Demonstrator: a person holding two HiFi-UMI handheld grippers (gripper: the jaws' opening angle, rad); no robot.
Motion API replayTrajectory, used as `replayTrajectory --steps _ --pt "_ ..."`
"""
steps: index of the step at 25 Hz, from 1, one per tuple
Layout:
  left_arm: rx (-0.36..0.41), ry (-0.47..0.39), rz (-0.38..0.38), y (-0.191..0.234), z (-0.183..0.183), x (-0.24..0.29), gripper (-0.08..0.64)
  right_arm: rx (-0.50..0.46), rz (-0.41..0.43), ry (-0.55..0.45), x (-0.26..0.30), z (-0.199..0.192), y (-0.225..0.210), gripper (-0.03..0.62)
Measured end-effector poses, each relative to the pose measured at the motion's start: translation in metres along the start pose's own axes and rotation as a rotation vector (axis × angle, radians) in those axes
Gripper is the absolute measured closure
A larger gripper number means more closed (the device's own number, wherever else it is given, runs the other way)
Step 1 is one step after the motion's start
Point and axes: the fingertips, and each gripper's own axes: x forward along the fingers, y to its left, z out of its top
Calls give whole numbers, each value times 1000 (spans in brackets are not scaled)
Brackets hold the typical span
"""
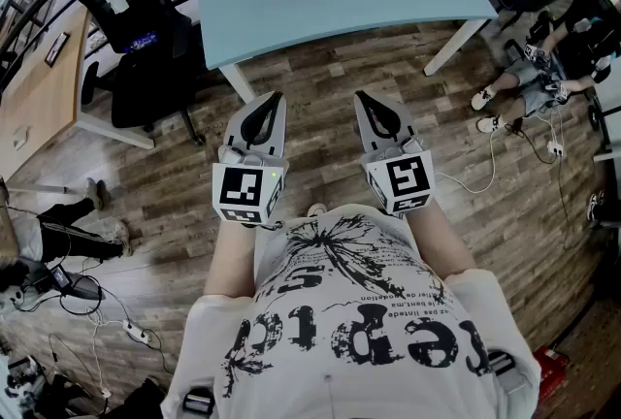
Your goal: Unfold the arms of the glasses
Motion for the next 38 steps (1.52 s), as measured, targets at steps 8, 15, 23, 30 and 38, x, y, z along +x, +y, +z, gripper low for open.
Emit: replayTrajectory --steps 8,15,23,30,38 --pt "8 3 -6 13 -5 -4 540 15 -14 13 11 -3 12 584" --pt "-12 11 -8 29 -14 -5 541 65 -26 15 20 -7 14 583" --pt "-56 52 -5 38 -34 11 540 91 -26 67 39 -26 2 583" --pt "-60 56 57 55 -41 48 540 78 -2 47 78 -36 -39 583" --pt "-58 73 152 85 -35 145 541 77 64 27 165 -39 -124 583"
